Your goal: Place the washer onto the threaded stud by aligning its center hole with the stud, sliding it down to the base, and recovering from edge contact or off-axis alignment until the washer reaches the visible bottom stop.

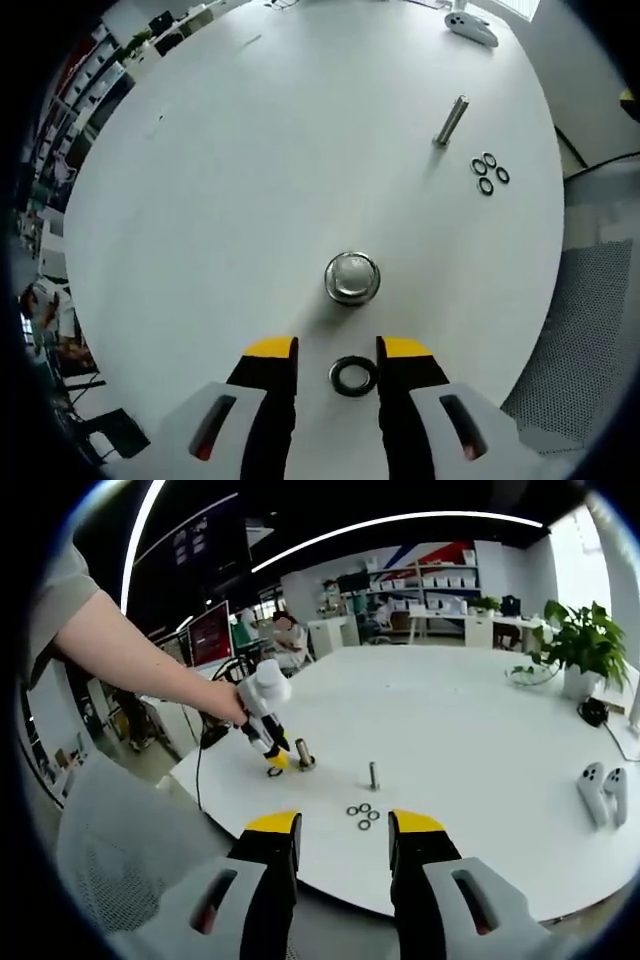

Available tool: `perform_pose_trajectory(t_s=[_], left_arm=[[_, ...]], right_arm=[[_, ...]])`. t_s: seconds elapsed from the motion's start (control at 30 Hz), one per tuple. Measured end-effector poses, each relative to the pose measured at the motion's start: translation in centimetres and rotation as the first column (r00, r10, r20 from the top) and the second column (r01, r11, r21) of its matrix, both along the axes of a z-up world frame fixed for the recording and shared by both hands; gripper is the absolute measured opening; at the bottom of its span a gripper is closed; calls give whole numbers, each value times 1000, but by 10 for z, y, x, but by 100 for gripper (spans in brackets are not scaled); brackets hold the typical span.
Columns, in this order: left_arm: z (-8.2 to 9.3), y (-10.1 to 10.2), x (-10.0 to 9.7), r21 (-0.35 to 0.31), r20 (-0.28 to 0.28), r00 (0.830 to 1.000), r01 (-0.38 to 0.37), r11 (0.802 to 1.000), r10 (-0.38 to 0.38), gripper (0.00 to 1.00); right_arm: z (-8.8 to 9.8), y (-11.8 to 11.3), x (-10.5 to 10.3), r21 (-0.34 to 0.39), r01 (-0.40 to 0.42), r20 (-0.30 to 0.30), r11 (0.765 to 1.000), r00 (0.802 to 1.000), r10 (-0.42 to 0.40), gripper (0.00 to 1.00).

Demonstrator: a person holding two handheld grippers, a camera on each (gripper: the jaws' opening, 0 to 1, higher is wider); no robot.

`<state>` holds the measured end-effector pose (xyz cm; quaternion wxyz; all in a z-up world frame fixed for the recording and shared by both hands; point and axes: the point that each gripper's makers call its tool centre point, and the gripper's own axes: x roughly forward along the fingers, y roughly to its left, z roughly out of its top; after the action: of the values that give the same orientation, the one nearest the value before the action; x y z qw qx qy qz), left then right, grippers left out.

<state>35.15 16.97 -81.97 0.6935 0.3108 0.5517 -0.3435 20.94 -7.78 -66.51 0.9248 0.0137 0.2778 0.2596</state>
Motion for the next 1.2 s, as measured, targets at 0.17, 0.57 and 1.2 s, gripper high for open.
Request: perform_pose_trajectory(t_s=[0.17, 0.57, 1.2], left_arm=[[-3, 8, -6, -11, -6, 999, -36, 999, 36, 32], [-13, 14, -17, -8, -24, 997, -71, 997, 70, 32], [-19, 14, -17, -38, -40, 989, -145, 989, 143, 29]], right_arm=[[-1, 0, -1, -18, -10, 1, 1000, 1000, 10, 38], [-3, 1, -2, -27, -19, -5, 999, 1000, 19, 41], [-2, 0, -1, -11, -3, -10, 1000, 1000, 3, 38]])
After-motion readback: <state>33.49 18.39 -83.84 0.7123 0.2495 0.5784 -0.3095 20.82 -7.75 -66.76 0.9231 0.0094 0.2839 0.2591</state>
